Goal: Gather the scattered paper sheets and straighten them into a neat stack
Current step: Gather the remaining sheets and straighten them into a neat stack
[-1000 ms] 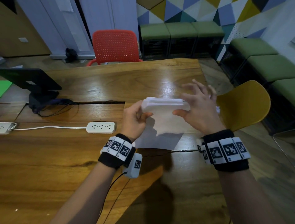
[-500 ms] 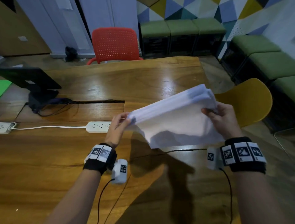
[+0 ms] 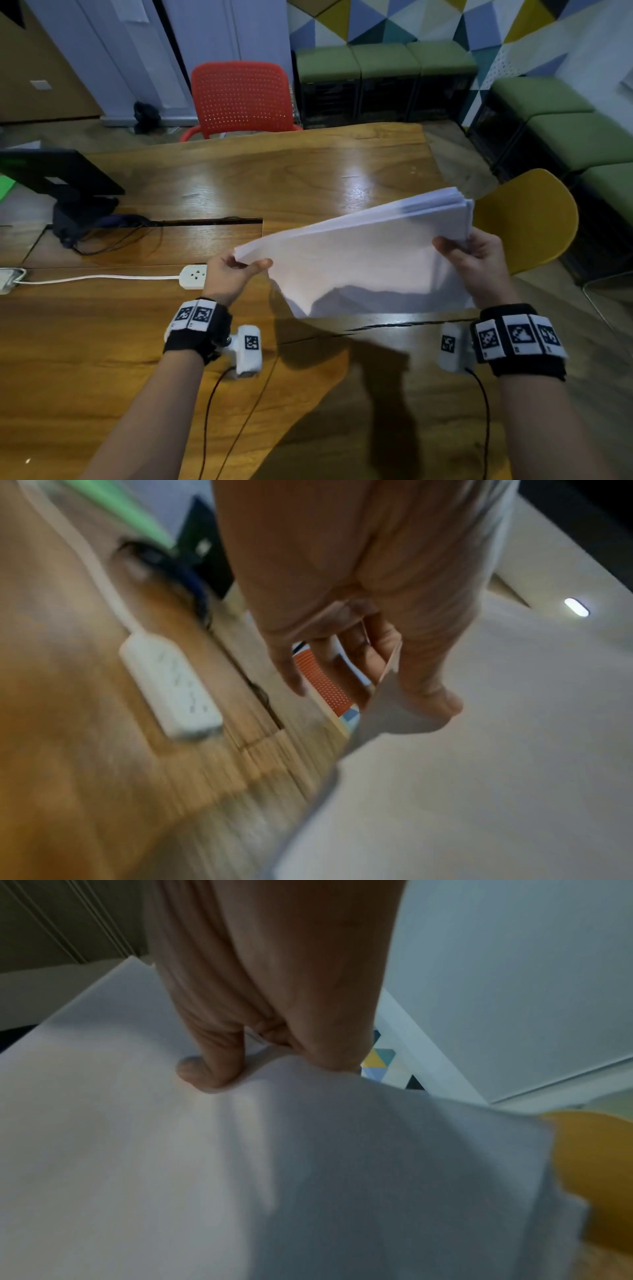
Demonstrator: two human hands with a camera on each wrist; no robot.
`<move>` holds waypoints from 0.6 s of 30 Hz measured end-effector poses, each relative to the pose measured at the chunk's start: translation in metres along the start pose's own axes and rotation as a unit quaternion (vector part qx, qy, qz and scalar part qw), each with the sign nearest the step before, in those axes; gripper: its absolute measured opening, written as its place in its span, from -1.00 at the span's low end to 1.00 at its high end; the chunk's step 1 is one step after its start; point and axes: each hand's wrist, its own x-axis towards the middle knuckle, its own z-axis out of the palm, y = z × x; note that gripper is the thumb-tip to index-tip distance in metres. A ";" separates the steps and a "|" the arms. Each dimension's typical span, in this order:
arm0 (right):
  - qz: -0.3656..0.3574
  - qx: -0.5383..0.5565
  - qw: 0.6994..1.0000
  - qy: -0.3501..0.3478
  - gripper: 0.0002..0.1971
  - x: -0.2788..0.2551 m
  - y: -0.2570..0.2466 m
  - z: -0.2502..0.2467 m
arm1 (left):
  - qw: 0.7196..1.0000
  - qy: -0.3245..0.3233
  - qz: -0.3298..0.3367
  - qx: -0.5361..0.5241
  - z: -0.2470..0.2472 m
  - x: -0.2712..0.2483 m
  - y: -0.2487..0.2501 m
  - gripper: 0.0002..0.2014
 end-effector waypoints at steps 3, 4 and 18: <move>0.017 0.058 0.998 0.017 -0.80 -0.008 0.009 0.011 | 0.983 -0.015 -0.013 -0.185 0.006 -0.011 0.004 -0.76; 0.031 0.072 0.997 0.014 -0.82 -0.012 0.014 0.016 | 0.977 -0.020 -0.014 -0.213 0.008 -0.015 0.003 -0.76; 0.205 0.071 0.976 0.029 -0.71 -0.045 0.060 0.041 | 0.995 0.049 -0.047 -0.070 0.034 -0.023 -0.027 -0.78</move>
